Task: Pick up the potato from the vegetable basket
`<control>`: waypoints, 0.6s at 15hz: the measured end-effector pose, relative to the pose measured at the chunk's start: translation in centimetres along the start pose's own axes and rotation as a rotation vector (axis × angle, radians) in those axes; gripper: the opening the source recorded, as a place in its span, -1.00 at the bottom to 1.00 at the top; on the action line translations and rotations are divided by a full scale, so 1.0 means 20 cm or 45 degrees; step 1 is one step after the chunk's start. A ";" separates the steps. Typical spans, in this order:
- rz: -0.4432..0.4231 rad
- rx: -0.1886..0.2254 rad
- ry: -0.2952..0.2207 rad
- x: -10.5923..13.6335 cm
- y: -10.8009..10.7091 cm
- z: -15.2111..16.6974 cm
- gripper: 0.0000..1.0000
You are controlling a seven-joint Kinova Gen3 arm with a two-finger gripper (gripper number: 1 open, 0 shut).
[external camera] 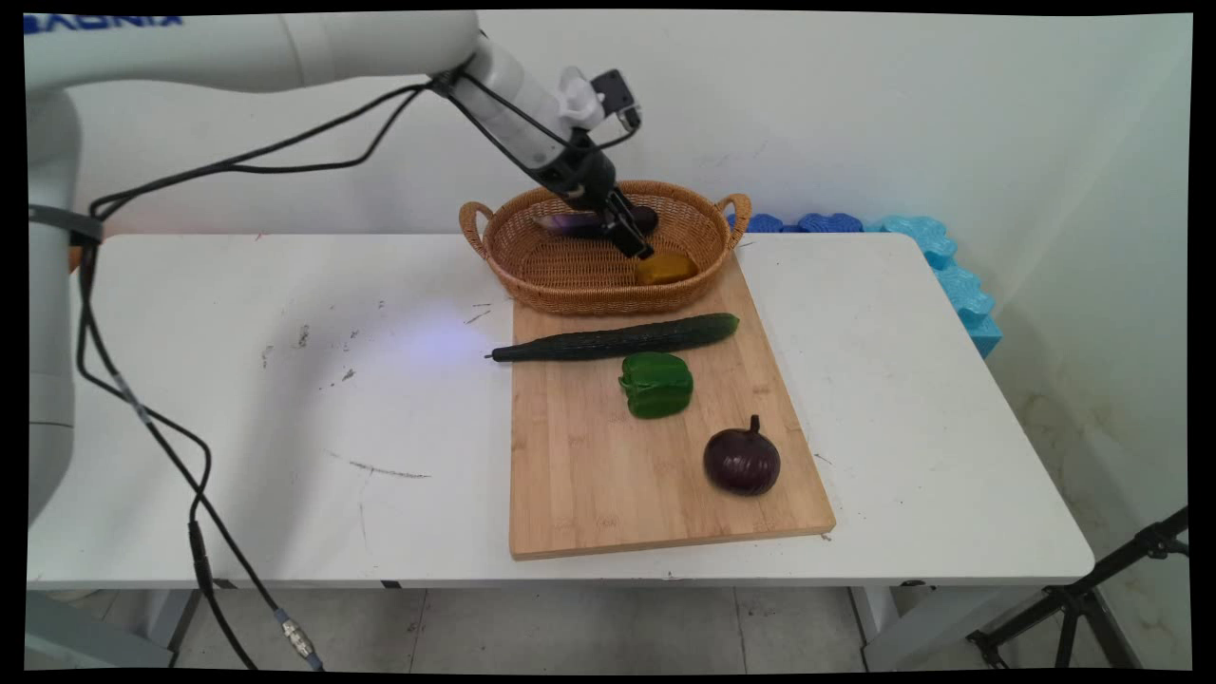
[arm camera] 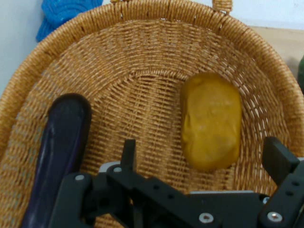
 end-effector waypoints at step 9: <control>-0.080 -0.061 -0.036 0.06 -0.01 0.25 1.00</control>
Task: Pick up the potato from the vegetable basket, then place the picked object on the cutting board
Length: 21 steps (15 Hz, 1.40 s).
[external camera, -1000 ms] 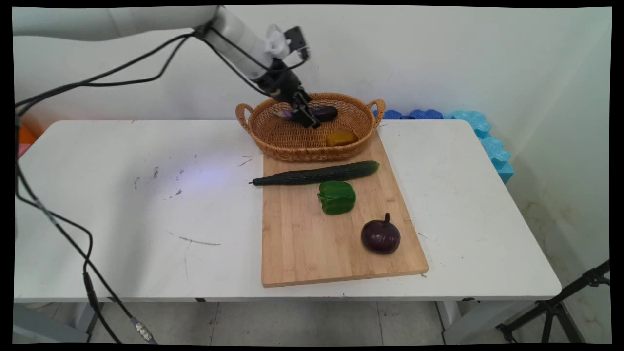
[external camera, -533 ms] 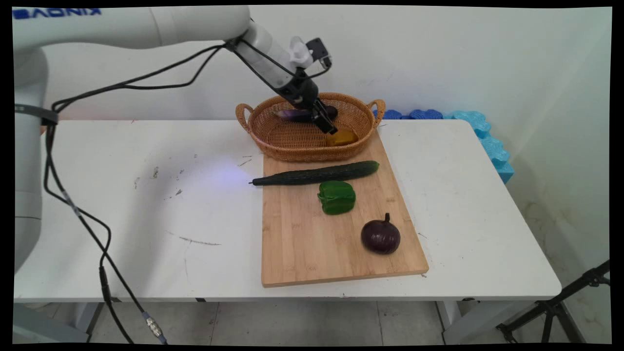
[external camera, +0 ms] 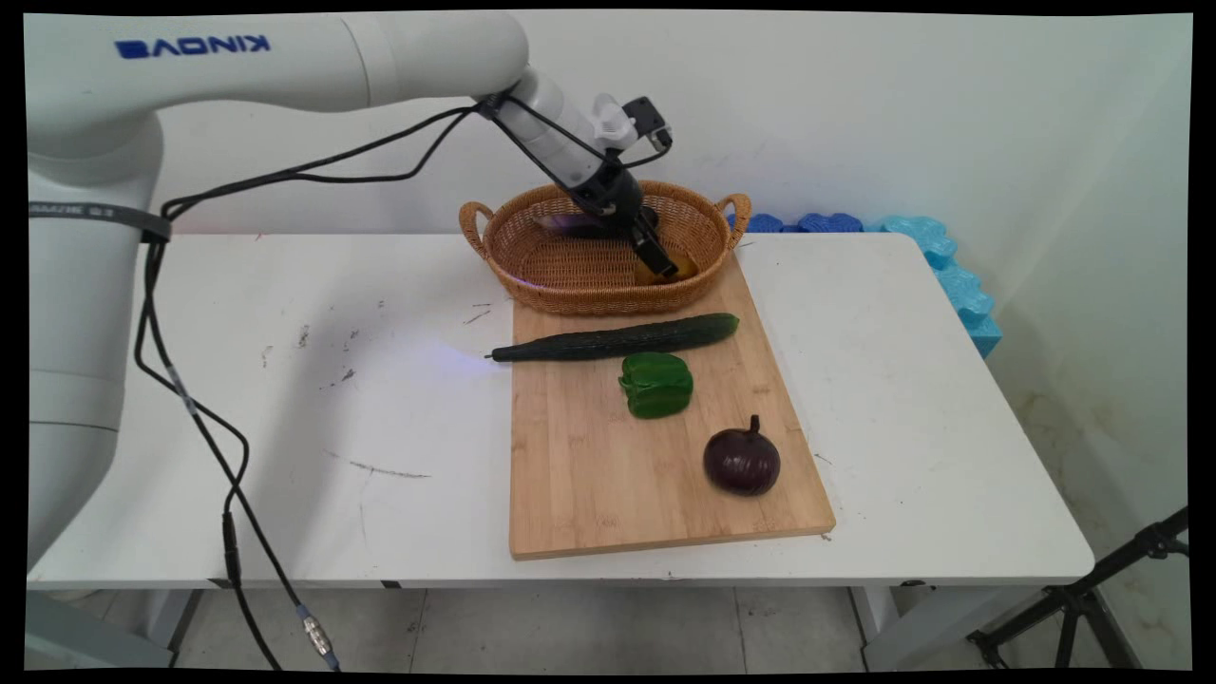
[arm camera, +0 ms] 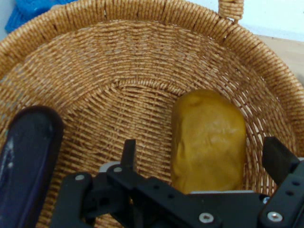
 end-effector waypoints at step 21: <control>0.004 0.025 -0.015 0.06 -0.03 -0.02 -1.00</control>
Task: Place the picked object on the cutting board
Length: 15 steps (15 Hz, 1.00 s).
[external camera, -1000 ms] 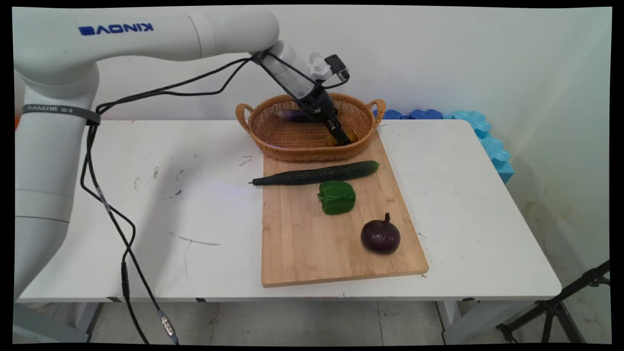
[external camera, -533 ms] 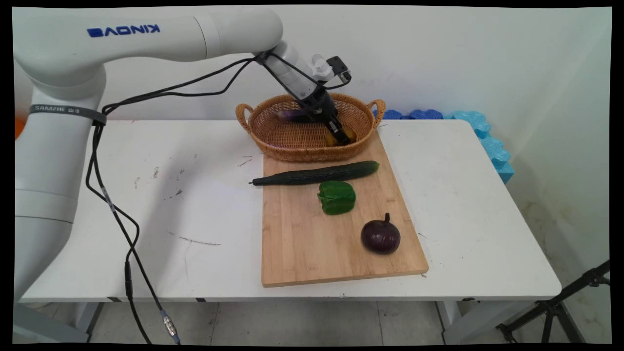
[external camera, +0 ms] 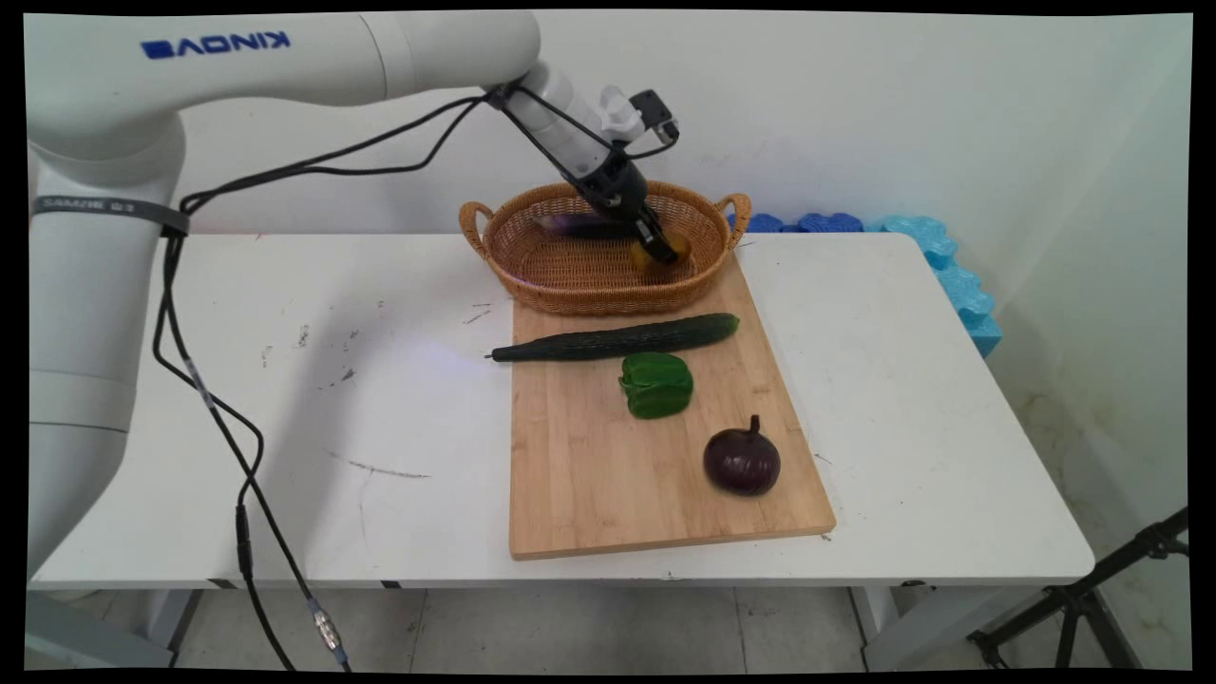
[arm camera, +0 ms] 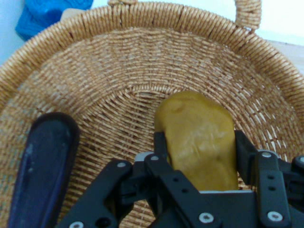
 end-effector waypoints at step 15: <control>0.070 0.025 0.051 -0.17 0.32 -0.61 -1.00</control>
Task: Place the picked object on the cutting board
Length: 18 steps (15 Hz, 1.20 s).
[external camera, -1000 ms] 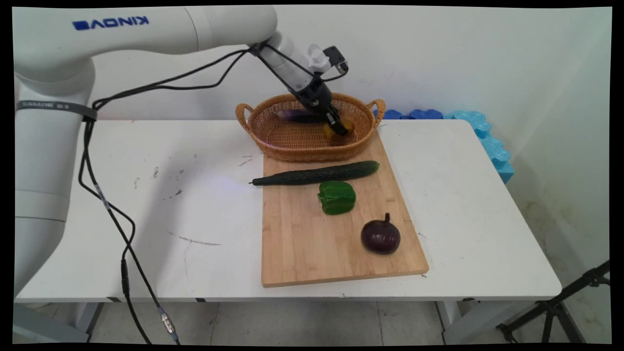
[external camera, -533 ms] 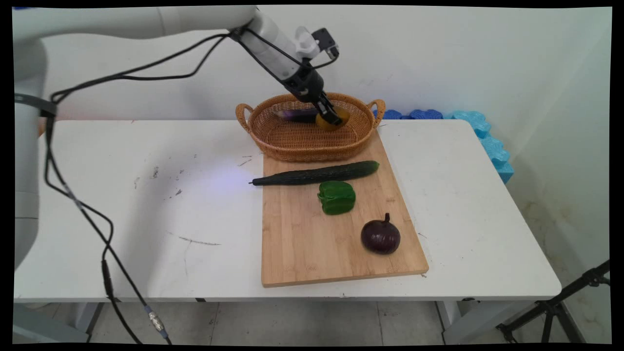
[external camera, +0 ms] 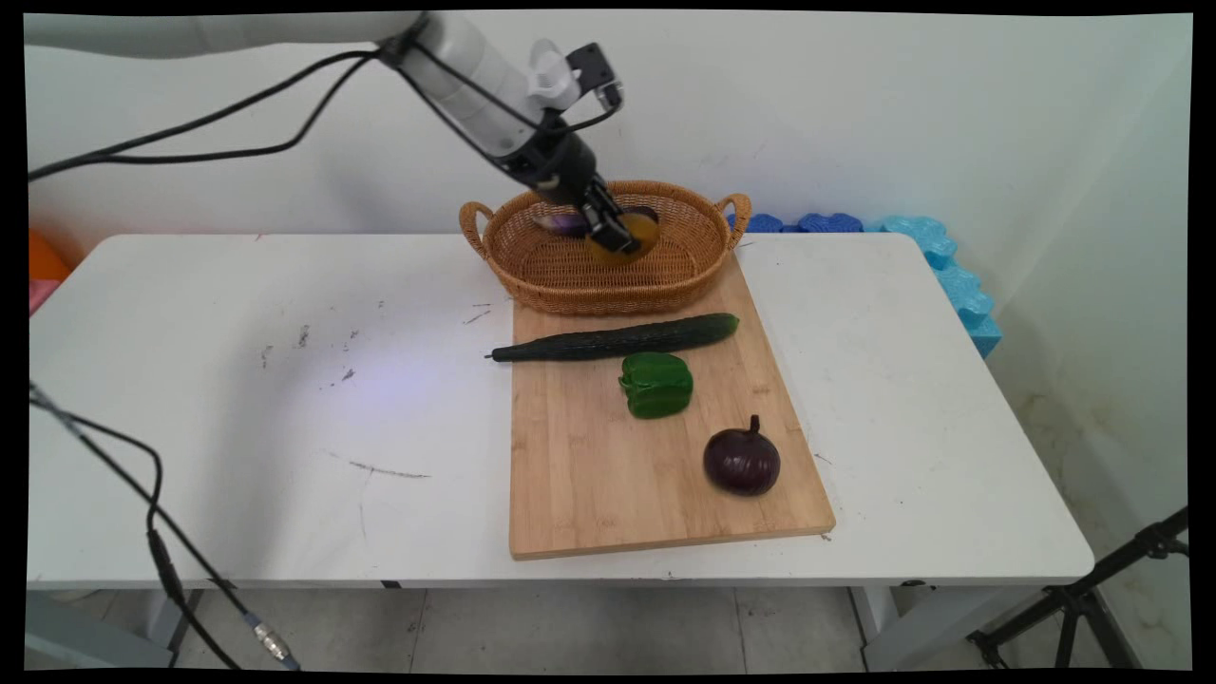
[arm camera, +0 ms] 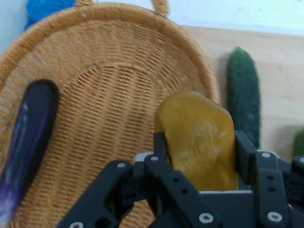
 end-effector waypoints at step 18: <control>0.097 -0.160 -0.097 -0.51 0.40 -0.09 -1.00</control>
